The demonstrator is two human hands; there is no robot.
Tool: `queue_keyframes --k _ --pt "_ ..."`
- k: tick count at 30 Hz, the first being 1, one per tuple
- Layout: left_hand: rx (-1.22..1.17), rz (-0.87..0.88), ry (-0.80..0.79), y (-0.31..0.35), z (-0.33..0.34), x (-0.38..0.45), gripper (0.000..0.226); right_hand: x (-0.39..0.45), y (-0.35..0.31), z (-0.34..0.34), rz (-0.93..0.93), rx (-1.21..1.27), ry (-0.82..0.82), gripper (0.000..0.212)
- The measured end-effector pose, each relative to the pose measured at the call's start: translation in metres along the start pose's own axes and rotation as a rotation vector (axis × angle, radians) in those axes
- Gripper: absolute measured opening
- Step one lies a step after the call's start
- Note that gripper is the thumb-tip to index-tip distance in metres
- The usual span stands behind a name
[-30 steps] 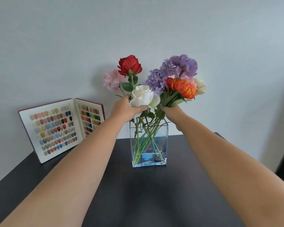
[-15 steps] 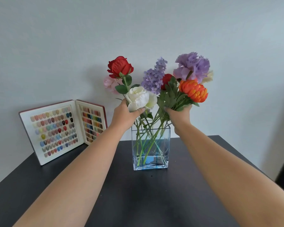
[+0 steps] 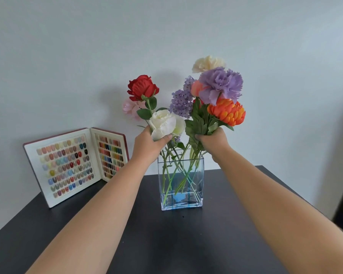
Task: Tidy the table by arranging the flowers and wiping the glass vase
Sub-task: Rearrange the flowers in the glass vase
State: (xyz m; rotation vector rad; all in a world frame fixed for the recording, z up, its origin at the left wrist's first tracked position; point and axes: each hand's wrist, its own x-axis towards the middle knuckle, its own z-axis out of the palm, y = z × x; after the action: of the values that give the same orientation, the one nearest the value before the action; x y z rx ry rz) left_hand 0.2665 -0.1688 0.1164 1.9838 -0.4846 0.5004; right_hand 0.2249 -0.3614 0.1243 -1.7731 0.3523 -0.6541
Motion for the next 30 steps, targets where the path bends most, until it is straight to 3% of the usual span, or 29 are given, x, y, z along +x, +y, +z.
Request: queue_keyframes --k 5,10,13,17,22,30 --pt "-0.017 0.001 0.043 -0.006 0.003 -0.008 0.049 -0.011 -0.002 0.002 -0.073 -0.161 0.023 0.027" --pt "-0.029 -0.029 0.064 -0.022 0.010 -0.018 0.069 -0.026 0.002 0.002 -0.082 0.099 -0.077 0.067" --pt "-0.100 -0.009 0.102 -0.022 0.011 -0.019 0.076 -0.025 -0.010 -0.006 -0.127 0.200 -0.138 0.067" --pt "-0.209 0.059 0.006 -0.005 0.014 -0.016 0.098 -0.023 -0.029 -0.009 -0.239 0.121 -0.256 0.046" --pt "-0.002 0.060 0.023 0.019 0.033 -0.013 0.131 -0.033 -0.050 0.006 -0.265 0.105 -0.274 0.044" --pt "-0.050 0.102 0.222 0.027 0.041 -0.019 0.084 -0.045 -0.067 -0.016 -0.134 -0.070 -0.532 0.022"
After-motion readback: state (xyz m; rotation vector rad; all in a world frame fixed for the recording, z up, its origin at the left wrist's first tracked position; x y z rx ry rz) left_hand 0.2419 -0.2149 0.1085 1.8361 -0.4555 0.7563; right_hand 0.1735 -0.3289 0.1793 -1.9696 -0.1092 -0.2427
